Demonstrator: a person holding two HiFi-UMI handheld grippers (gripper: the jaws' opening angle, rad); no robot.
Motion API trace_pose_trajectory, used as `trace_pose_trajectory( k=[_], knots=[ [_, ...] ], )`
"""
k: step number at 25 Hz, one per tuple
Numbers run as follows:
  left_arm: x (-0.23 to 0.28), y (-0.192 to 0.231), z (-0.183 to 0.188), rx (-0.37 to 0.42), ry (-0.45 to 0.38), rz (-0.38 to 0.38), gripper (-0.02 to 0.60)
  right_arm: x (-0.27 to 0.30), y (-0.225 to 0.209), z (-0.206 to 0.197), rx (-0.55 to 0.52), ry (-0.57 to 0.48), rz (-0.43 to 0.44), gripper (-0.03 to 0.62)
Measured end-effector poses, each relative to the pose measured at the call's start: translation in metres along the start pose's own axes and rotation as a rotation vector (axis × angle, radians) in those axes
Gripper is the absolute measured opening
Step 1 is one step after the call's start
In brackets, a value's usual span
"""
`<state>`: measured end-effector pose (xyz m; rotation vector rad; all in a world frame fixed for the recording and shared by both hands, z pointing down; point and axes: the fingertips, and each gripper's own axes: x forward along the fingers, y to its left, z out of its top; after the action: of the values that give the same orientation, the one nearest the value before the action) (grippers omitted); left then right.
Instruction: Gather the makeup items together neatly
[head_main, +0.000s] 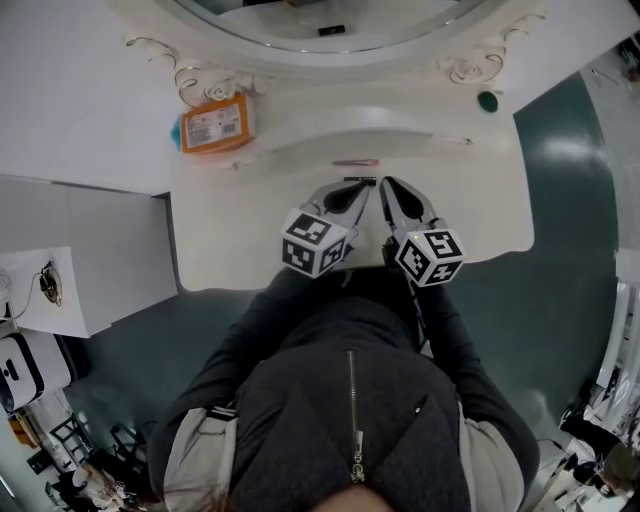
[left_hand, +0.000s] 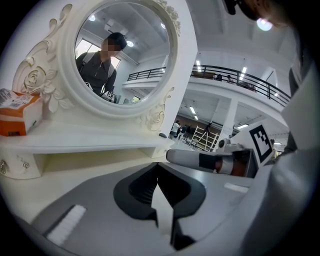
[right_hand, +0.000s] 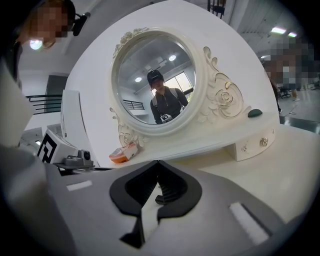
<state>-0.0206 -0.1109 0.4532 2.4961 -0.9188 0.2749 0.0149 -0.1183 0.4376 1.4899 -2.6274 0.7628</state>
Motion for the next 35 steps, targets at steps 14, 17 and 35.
trace_pose_trajectory(
  k=[14,17,35],
  knots=[
    [0.060,-0.037,0.006,-0.053,0.003,-0.022,0.011,-0.028,-0.078,0.034,-0.088,0.041,-0.078,0.003],
    [0.079,-0.048,0.013,-0.059,0.000,-0.035,0.011,-0.034,-0.097,0.051,-0.104,0.030,-0.093,0.003],
    [0.184,-0.093,0.065,-0.115,-0.079,-0.007,0.011,-0.044,-0.198,0.124,-0.320,0.144,0.007,0.062]
  ],
)
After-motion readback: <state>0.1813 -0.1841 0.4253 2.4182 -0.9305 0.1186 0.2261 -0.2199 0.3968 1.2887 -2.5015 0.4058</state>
